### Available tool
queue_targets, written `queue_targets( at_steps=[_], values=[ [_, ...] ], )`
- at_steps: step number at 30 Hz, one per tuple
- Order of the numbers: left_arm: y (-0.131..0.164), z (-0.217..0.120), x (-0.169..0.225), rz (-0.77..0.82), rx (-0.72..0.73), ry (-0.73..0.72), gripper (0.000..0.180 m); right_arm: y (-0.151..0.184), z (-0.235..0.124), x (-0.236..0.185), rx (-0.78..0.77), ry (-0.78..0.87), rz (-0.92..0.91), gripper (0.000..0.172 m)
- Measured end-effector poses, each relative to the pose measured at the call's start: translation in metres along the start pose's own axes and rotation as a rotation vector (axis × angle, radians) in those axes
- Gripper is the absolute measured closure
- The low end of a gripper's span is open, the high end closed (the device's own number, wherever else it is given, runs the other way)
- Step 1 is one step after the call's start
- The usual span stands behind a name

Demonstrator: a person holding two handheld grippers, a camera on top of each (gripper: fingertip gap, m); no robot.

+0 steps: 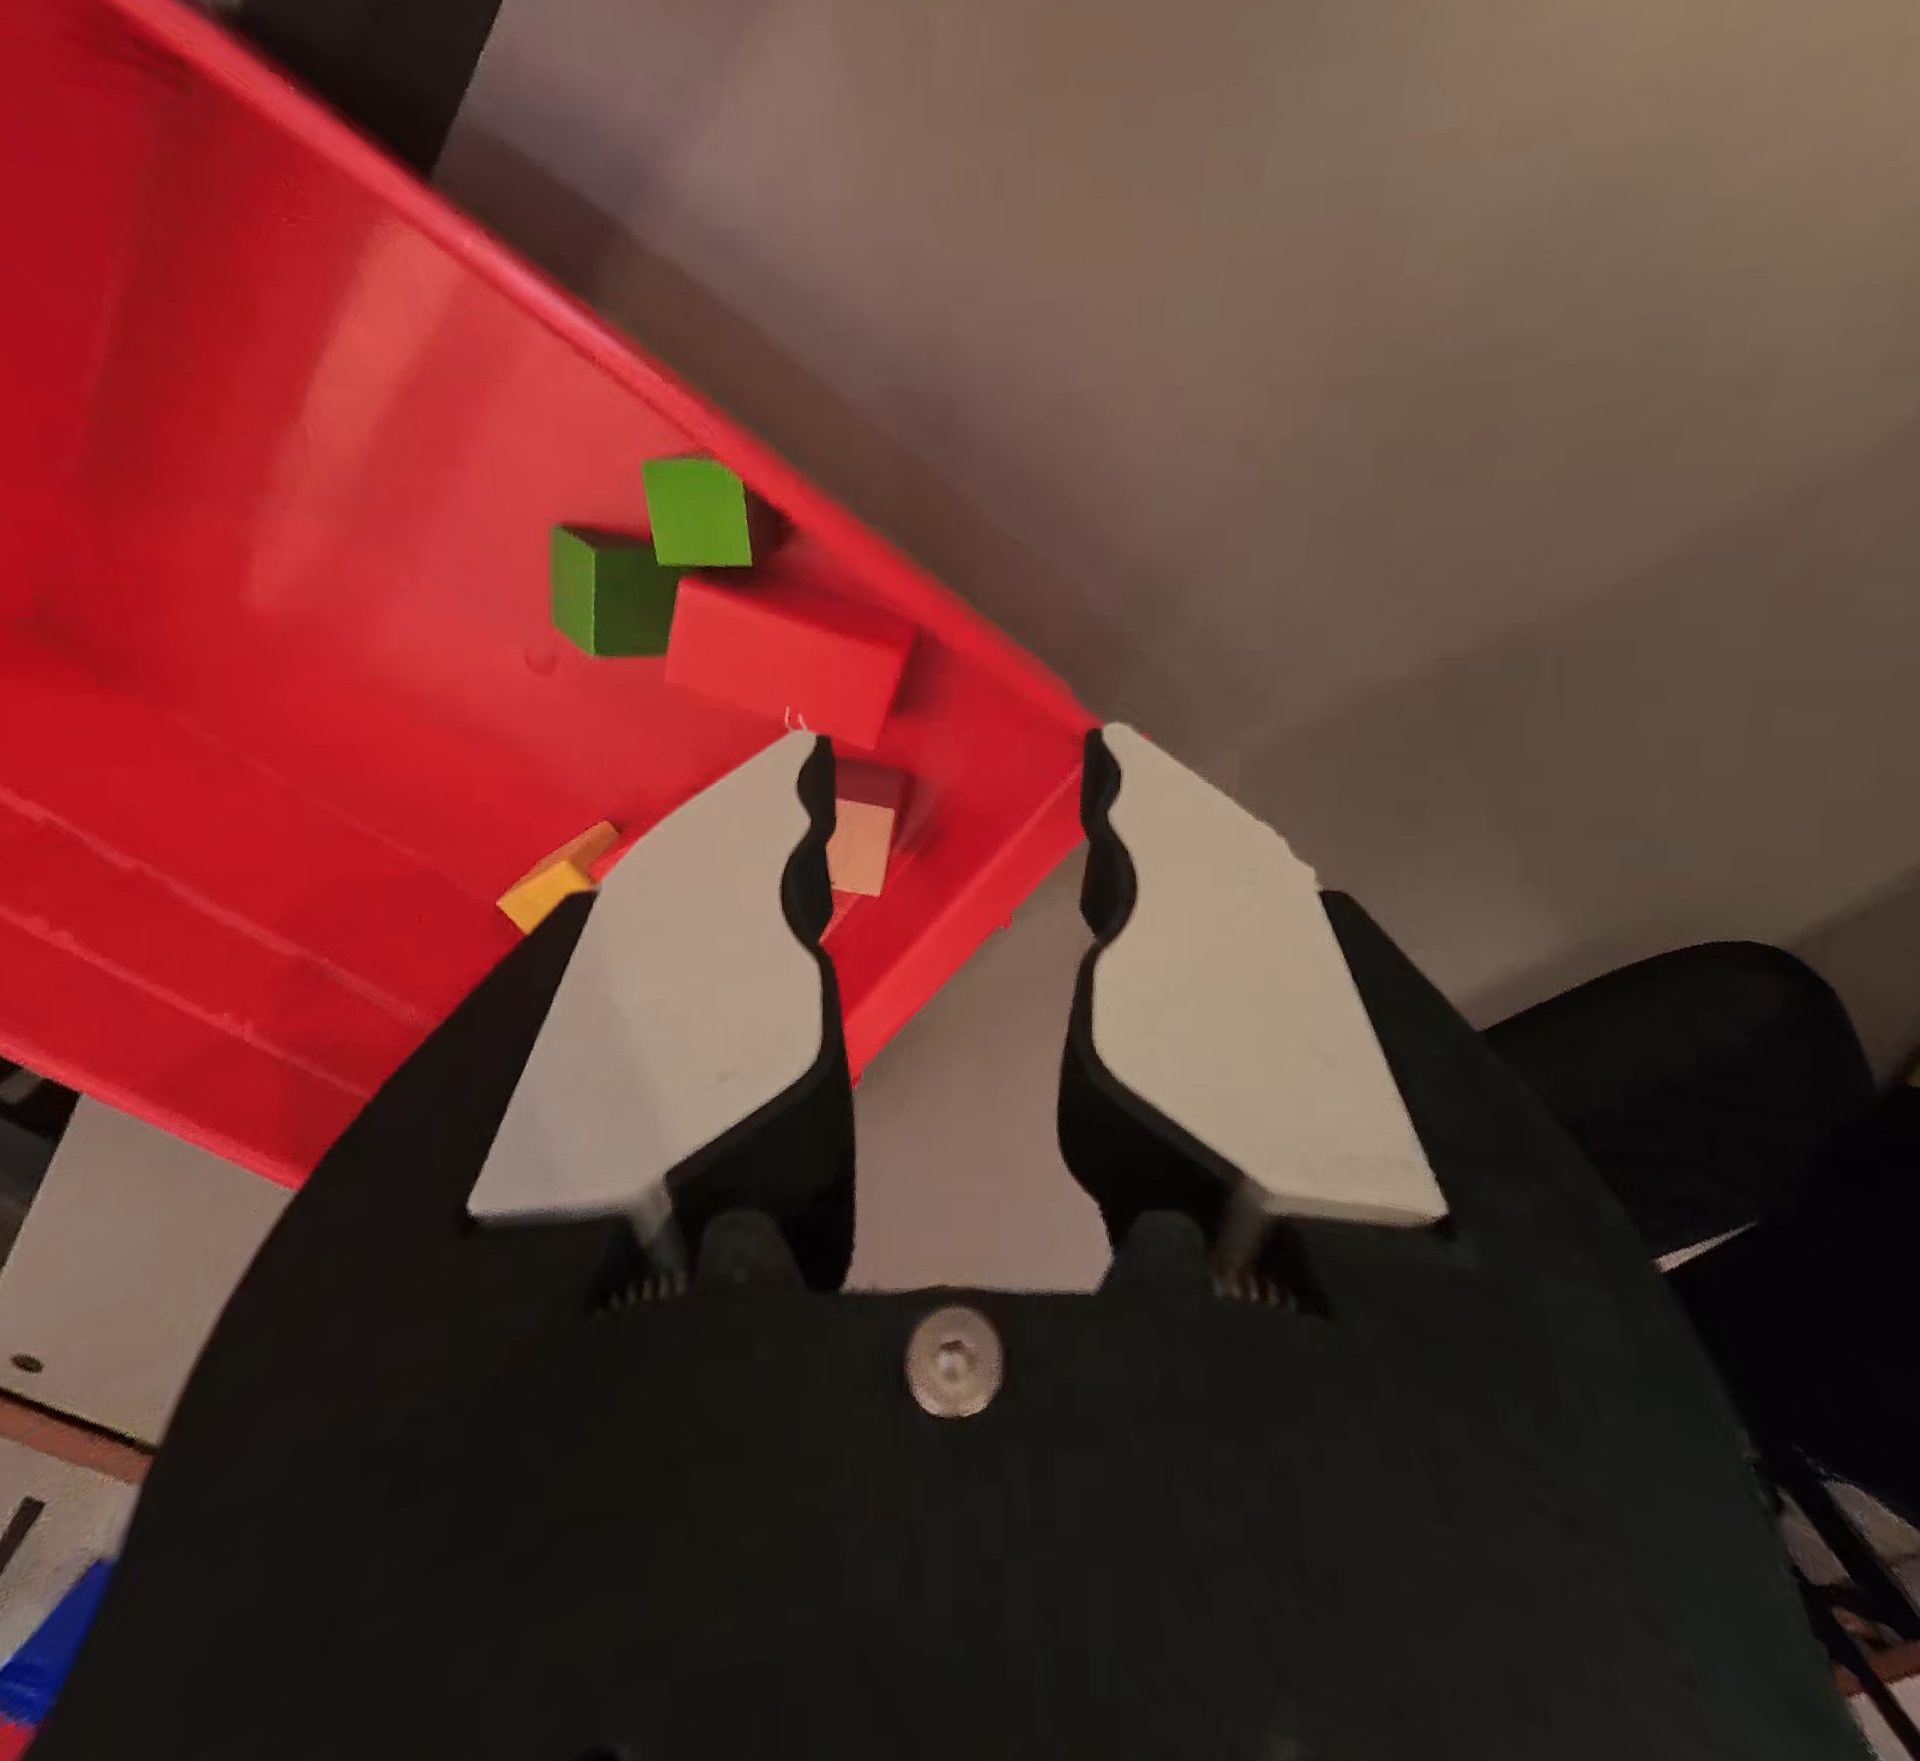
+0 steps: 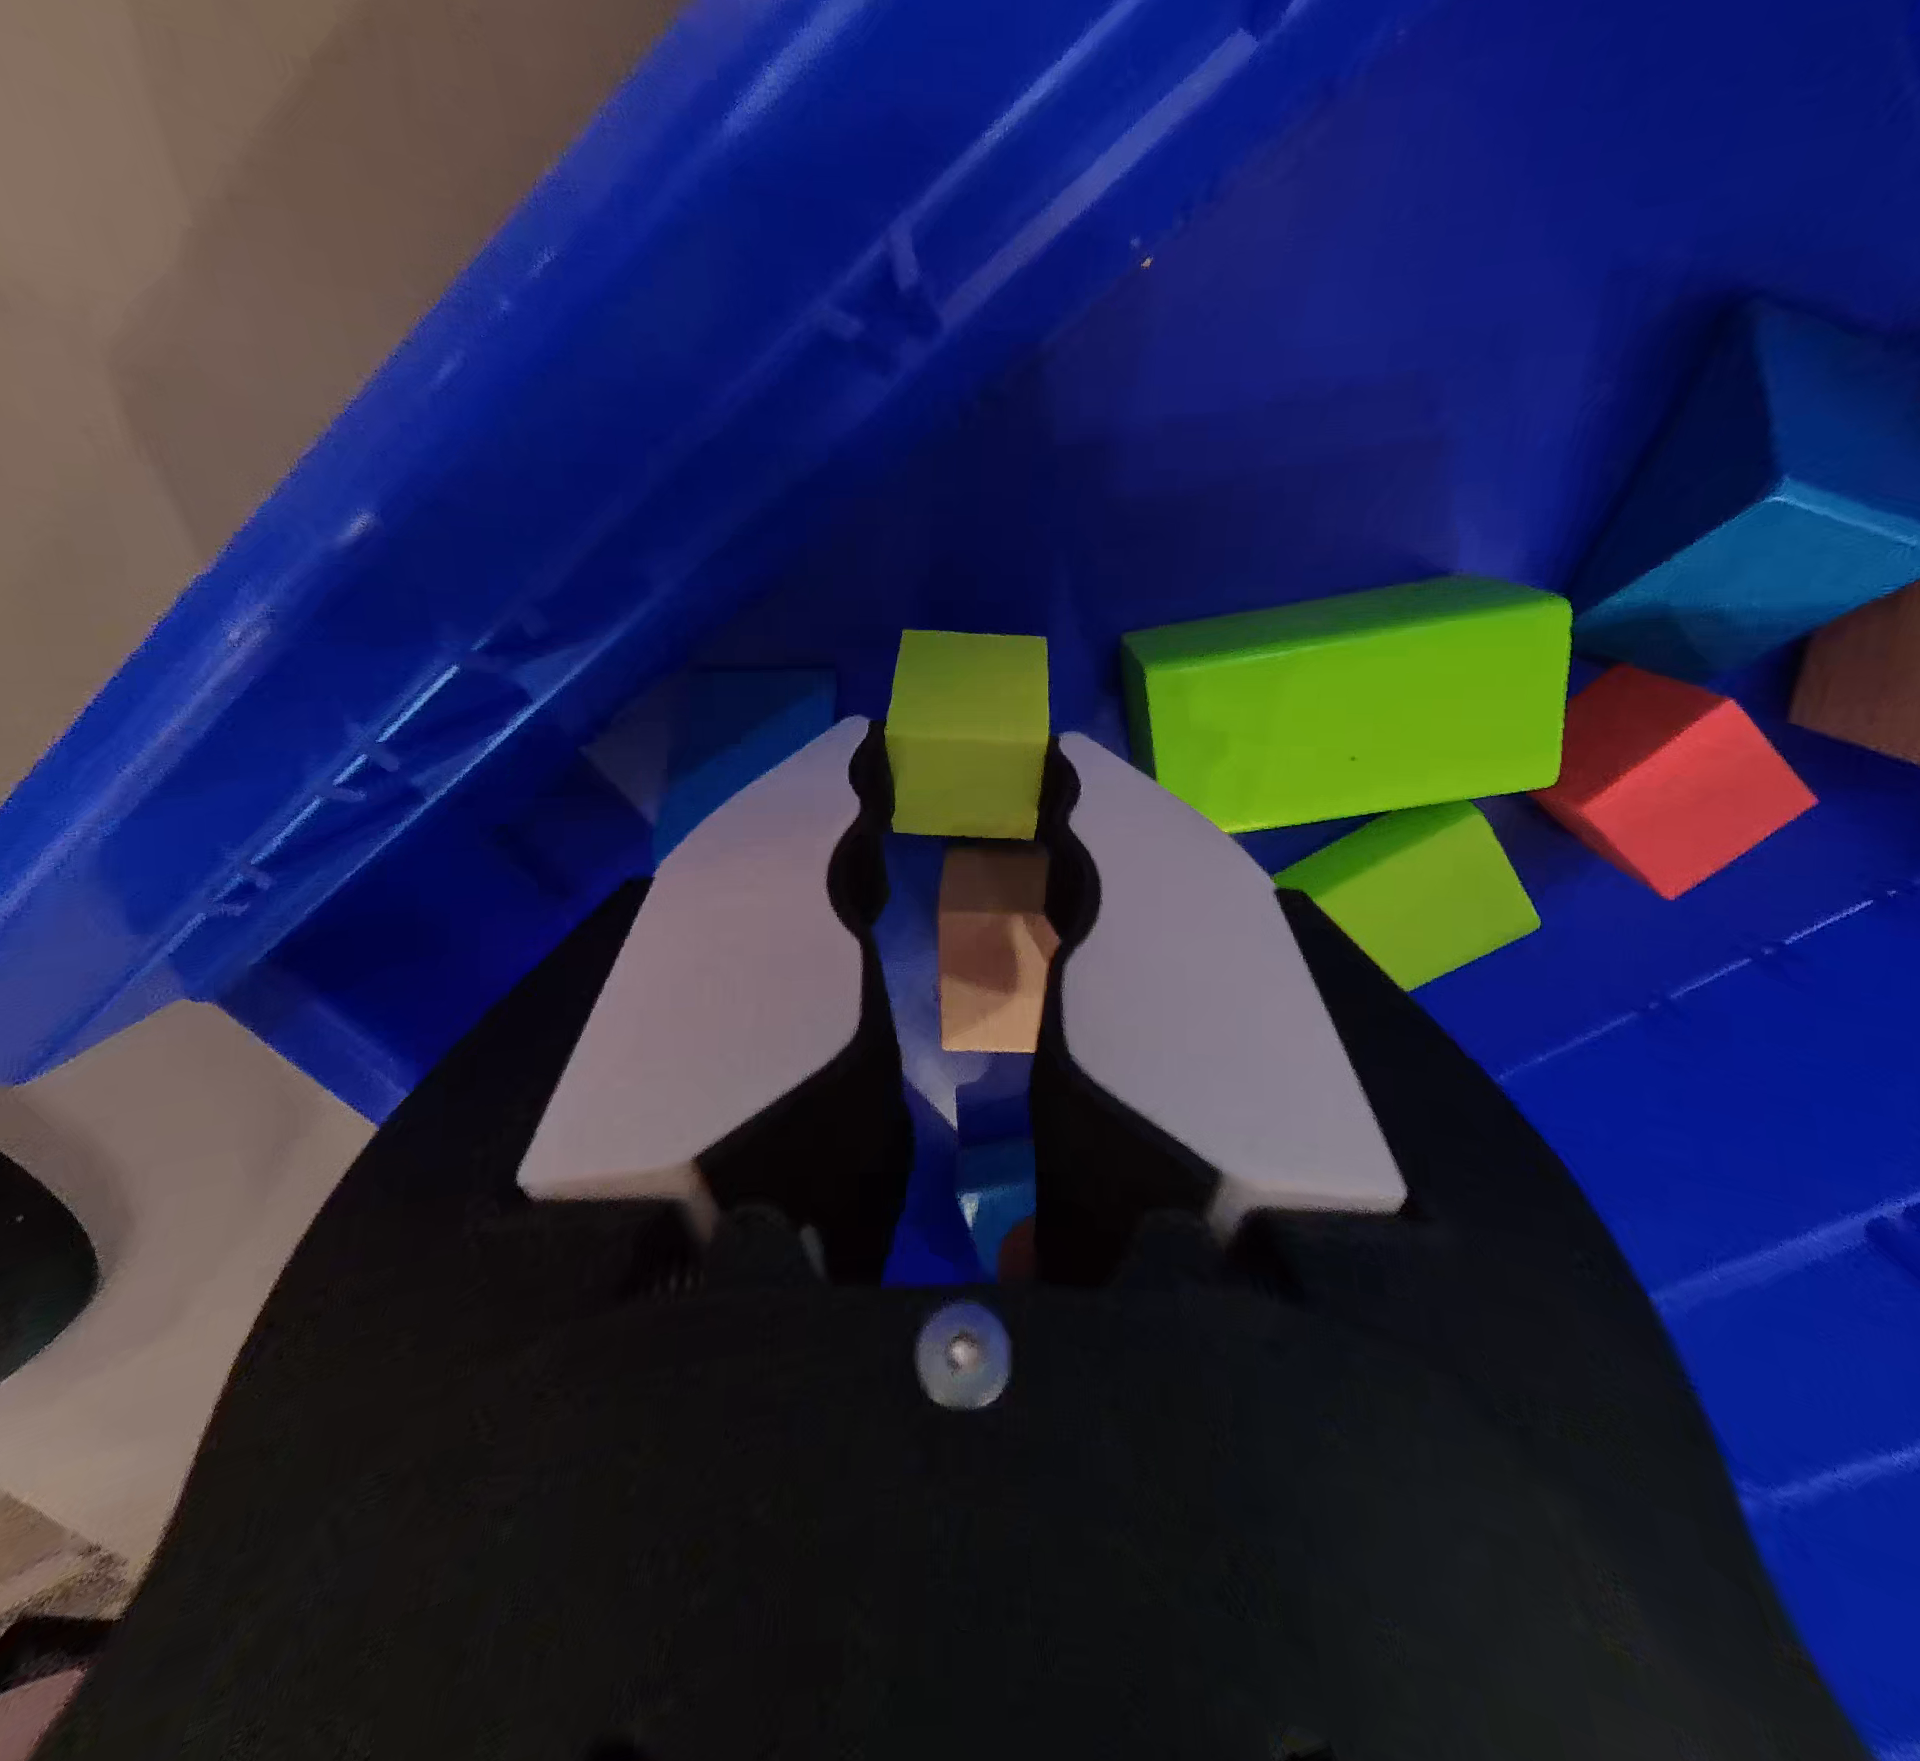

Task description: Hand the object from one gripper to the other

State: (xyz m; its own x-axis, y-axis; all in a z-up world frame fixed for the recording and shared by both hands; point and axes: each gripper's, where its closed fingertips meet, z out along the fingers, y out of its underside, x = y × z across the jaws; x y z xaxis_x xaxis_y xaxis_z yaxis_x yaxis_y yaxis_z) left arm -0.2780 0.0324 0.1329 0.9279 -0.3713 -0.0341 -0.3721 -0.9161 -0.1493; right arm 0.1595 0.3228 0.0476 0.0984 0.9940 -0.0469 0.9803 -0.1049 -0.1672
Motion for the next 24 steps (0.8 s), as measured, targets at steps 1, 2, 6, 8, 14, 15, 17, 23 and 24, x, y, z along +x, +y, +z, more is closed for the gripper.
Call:
queue_targets(
  at_steps=[1,2,6,8,14,15,17,23,24],
  values=[
    [0.002,0.000,-0.001,-0.014,0.006,0.009,0.135,0.002,0.000,0.000,-0.021,-0.001,0.003,0.146],
    [0.006,0.001,-0.005,-0.025,0.004,0.005,0.135,0.004,-0.001,0.000,-0.043,-0.001,0.006,0.146],
    [0.021,0.006,-0.016,-0.046,-0.027,-0.003,0.133,-0.002,0.001,0.000,-0.054,0.011,-0.015,0.146],
    [0.025,0.009,-0.021,-0.050,-0.037,-0.003,0.131,-0.010,0.005,-0.003,-0.053,0.004,-0.026,0.144],
    [0.039,0.012,-0.043,-0.081,-0.032,-0.028,0.127,-0.020,-0.002,-0.004,0.031,-0.001,0.015,0.128],
    [0.044,0.011,-0.048,-0.085,-0.037,-0.036,0.126,-0.019,-0.007,-0.003,0.041,0.009,0.021,0.124],
    [0.052,0.011,-0.056,-0.048,-0.038,-0.043,0.126,-0.018,-0.018,-0.004,0.082,0.022,0.026,0.124],
    [0.084,0.033,-0.060,0.139,-0.150,0.001,0.126,-0.016,-0.041,-0.012,0.142,0.049,0.012,0.126],
    [0.083,0.040,-0.056,0.169,-0.150,0.021,0.125,-0.018,-0.043,-0.015,0.153,0.046,0.007,0.126]
  ],
)
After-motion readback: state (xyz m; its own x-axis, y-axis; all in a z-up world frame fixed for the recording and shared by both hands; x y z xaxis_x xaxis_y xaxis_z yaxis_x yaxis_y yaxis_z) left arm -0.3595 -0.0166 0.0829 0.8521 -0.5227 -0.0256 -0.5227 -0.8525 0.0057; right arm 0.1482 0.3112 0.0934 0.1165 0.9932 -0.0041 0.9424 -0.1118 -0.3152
